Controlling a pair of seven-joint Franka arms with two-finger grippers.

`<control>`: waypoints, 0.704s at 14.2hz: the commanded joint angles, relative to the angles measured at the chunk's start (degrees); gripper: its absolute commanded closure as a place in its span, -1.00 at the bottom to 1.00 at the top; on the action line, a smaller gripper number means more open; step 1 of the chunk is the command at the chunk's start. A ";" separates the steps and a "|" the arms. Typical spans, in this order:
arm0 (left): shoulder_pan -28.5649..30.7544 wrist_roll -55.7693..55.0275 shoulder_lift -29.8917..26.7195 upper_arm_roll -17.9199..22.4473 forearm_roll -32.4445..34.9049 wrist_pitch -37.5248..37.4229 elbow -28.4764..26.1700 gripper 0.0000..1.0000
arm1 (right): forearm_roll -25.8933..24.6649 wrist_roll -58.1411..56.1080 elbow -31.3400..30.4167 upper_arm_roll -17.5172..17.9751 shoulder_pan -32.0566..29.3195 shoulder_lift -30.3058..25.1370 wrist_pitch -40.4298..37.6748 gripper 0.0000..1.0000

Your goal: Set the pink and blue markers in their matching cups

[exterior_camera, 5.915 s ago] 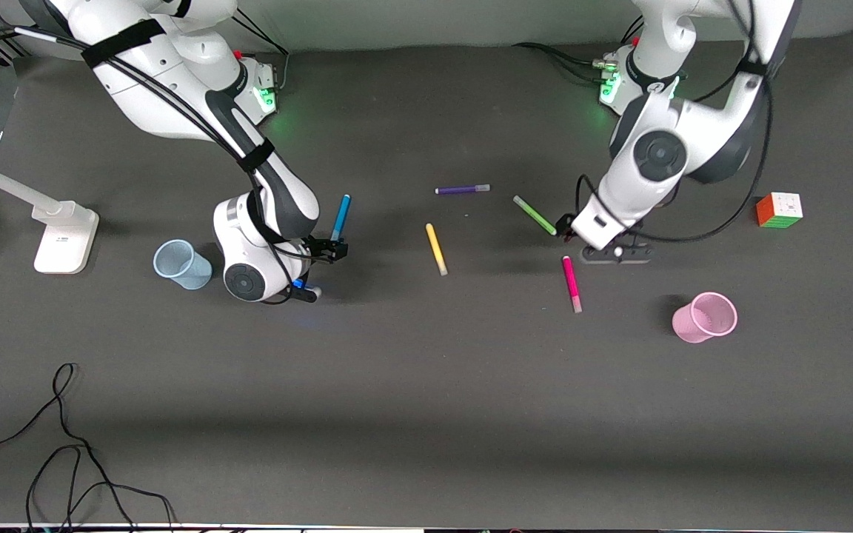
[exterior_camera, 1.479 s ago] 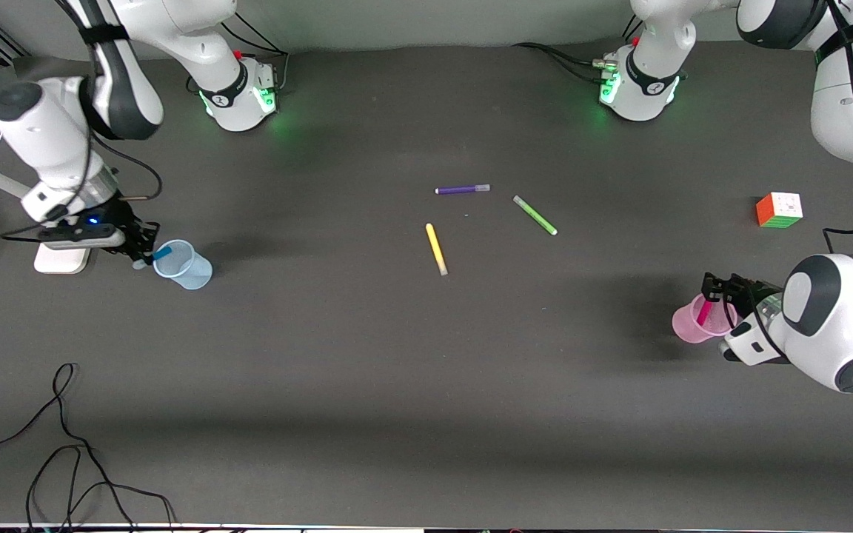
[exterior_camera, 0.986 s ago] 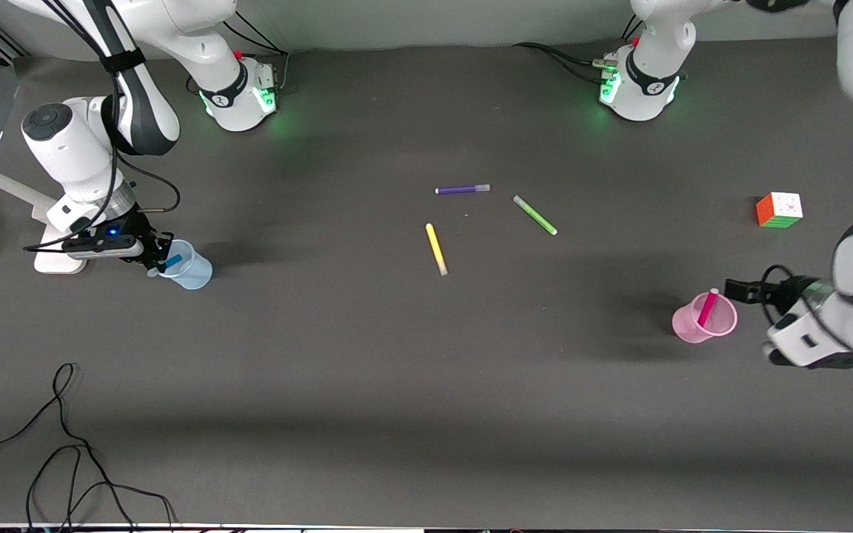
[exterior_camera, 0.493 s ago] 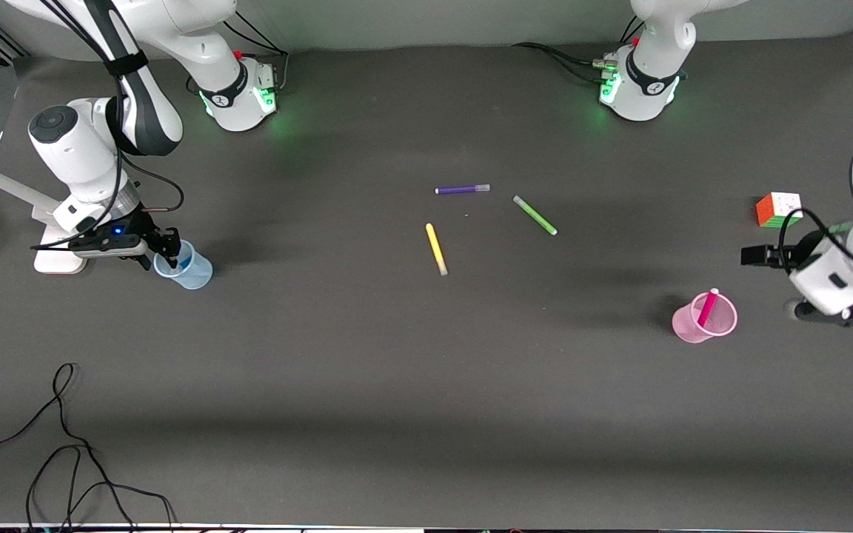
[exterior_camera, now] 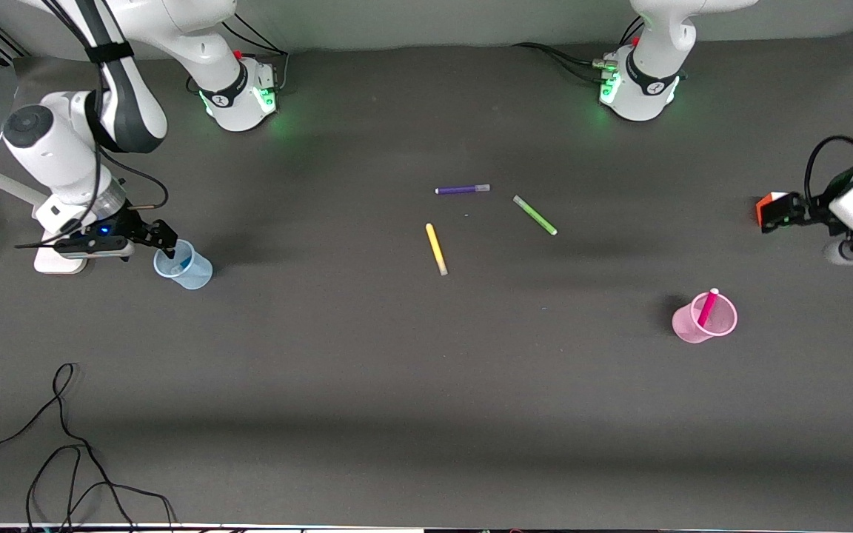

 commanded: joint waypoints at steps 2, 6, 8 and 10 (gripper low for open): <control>-3.22 0.52 -0.92 2.01 -0.82 -3.24 0.70 -0.99 | 0.03 0.40 7.03 3.04 0.05 -4.60 -14.44 -0.99; -2.87 0.61 -2.50 2.10 -1.78 -4.39 1.05 -0.99 | 7.76 0.49 23.28 8.66 -0.74 -4.52 -34.66 -0.99; -2.78 0.61 -3.20 2.10 -2.67 -4.66 0.97 -0.99 | 8.12 1.36 29.62 9.81 -1.44 -4.43 -42.04 -0.99; -2.78 0.52 -3.73 2.01 -2.67 -4.83 0.97 -0.99 | 8.82 1.90 36.64 11.47 -1.79 -3.82 -48.82 -0.99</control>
